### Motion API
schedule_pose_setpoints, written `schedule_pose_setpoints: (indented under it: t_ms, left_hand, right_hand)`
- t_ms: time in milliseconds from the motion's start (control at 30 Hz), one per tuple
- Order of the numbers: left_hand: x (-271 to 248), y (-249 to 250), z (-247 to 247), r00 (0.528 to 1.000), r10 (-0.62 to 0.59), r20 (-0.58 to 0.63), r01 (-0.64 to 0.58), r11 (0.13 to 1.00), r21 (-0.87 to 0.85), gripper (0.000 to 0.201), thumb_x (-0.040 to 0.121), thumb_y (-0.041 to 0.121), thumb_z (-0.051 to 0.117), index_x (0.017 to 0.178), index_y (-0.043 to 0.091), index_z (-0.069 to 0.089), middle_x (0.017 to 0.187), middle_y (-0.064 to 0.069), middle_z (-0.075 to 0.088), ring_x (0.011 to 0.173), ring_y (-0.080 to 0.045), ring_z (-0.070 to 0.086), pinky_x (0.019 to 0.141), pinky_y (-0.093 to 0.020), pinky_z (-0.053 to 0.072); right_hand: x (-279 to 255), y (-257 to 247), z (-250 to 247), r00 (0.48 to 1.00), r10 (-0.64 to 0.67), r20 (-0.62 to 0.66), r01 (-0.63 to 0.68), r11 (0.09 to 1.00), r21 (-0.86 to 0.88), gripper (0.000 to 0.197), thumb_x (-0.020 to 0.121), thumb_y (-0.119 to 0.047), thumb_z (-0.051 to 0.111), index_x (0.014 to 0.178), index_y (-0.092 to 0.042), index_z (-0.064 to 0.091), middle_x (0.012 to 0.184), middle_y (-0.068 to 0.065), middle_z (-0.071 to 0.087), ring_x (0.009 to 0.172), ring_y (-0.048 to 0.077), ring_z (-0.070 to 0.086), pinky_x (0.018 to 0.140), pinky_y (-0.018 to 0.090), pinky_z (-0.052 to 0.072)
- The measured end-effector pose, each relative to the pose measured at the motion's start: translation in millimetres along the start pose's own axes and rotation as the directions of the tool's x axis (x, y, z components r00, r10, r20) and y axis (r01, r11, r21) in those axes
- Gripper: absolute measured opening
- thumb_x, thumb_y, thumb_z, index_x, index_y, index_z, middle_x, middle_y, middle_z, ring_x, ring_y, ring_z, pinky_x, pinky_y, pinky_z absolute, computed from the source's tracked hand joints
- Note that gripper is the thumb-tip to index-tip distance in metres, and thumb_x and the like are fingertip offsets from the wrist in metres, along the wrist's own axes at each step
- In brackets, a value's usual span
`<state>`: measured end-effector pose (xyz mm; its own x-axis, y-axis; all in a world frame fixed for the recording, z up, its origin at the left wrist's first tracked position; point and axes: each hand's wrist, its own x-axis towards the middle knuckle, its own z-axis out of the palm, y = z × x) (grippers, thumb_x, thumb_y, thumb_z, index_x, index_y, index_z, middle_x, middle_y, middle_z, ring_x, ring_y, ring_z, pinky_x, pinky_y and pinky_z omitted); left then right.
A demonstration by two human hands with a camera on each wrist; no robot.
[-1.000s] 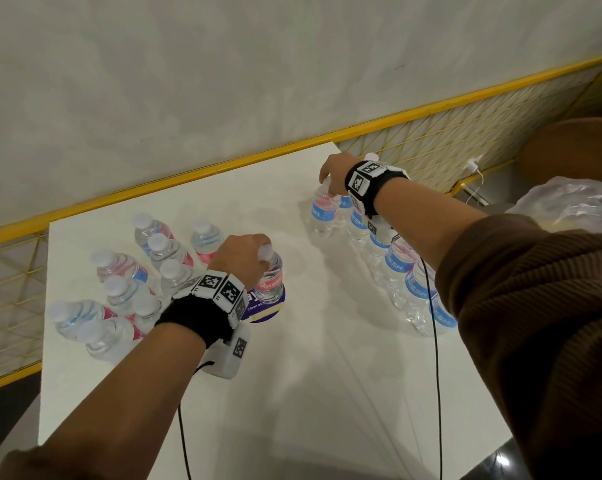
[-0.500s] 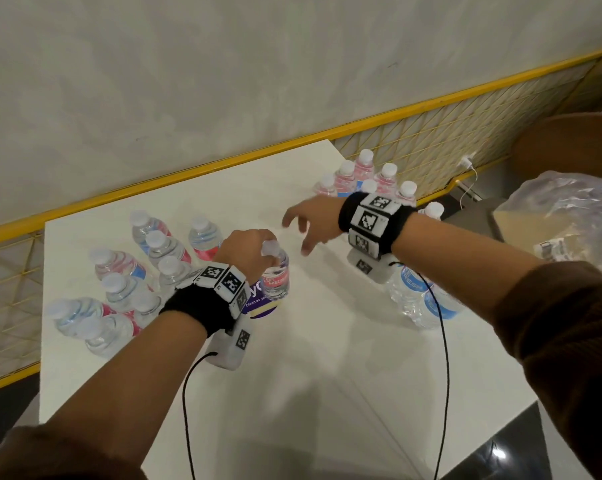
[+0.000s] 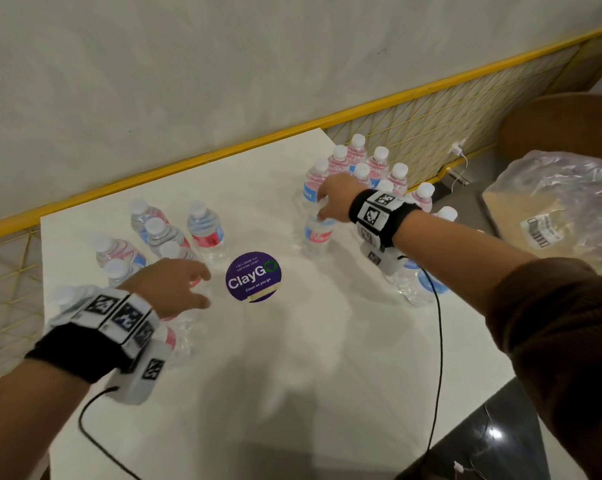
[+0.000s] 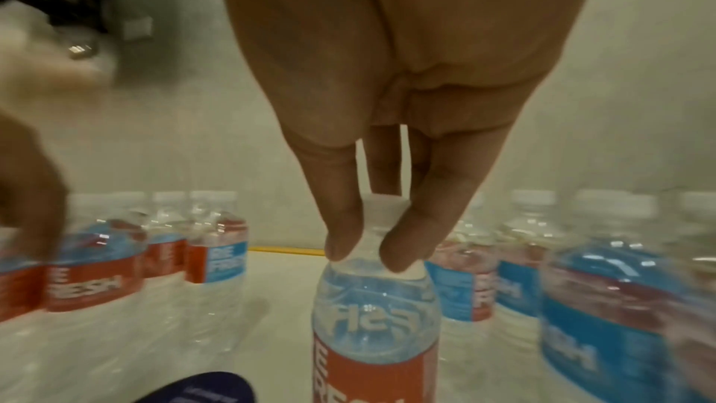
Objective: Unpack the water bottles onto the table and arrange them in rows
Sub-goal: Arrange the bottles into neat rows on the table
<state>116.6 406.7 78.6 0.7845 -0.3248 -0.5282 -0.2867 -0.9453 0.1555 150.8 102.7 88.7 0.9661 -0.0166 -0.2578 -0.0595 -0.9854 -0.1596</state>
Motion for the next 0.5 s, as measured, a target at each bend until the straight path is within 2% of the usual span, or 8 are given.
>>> schedule_pose_setpoints:
  t_ms: [100, 200, 300, 400, 500]
  left_hand:
    - [-15, -14, 6, 1.000, 0.006, 0.026, -0.007, 1.000, 0.026, 0.049, 0.081, 0.043, 0.067, 0.126, 0.035, 0.051, 0.129, 0.008, 0.055, 0.100, -0.008, 0.051, 0.093, -0.024, 0.041]
    - [-21, -18, 10, 0.998, 0.062, 0.017, -0.062, 0.998, 0.002, 0.047, 0.081, 0.044, 0.068, 0.124, 0.037, 0.051, 0.130, 0.010, 0.054, 0.111, -0.009, 0.053, 0.097, -0.028, 0.044]
    - [-27, -18, 12, 0.995, 0.094, -0.019, -0.094, 0.996, 0.010, 0.044, 0.082, 0.045, 0.066, 0.123, 0.040, 0.051, 0.127, 0.013, 0.055, 0.107, -0.007, 0.055, 0.093, -0.029, 0.048]
    - [-34, -21, 13, 0.985, 0.115, -0.125, -0.119, 0.992, -0.030, 0.038, 0.084, 0.039, 0.066, 0.121, 0.035, 0.056, 0.116, 0.013, 0.059, 0.095, -0.006, 0.058, 0.084, -0.024, 0.049]
    - [-39, -29, 13, 0.946, 0.128, -0.297, -0.148, 0.988, -0.046, 0.036, 0.081, 0.030, 0.070, 0.116, 0.028, 0.063, 0.100, 0.010, 0.055, 0.085, -0.013, 0.058, 0.077, -0.030, 0.049]
  right_hand:
    - [7, 13, -13, 0.998, 0.054, 0.020, -0.052, 0.996, -0.071, 0.039, 0.087, -0.019, 0.063, 0.123, -0.005, 0.060, 0.123, 0.014, 0.061, 0.114, 0.030, 0.055, 0.093, 0.032, 0.044]
    - [12, 22, -21, 0.991, 0.119, 0.055, -0.113, 0.988, -0.103, 0.038, 0.088, -0.014, 0.061, 0.125, -0.009, 0.059, 0.122, 0.013, 0.061, 0.113, 0.031, 0.057, 0.088, 0.032, 0.044]
    - [18, 25, -24, 0.989, 0.129, 0.079, -0.119, 0.986, -0.121, 0.042, 0.087, -0.012, 0.063, 0.129, -0.012, 0.057, 0.126, 0.012, 0.059, 0.114, 0.031, 0.056, 0.089, 0.032, 0.046]
    - [23, 24, -23, 0.991, 0.102, 0.085, -0.088, 0.983, -0.159, 0.041, 0.089, -0.006, 0.057, 0.128, -0.015, 0.058, 0.128, 0.010, 0.058, 0.116, 0.030, 0.055, 0.088, 0.029, 0.044]
    - [25, 23, -22, 0.994, 0.085, 0.068, -0.072, 0.981, -0.182, 0.040, 0.090, -0.002, 0.052, 0.127, -0.015, 0.059, 0.131, 0.010, 0.055, 0.118, 0.030, 0.054, 0.092, 0.029, 0.043]
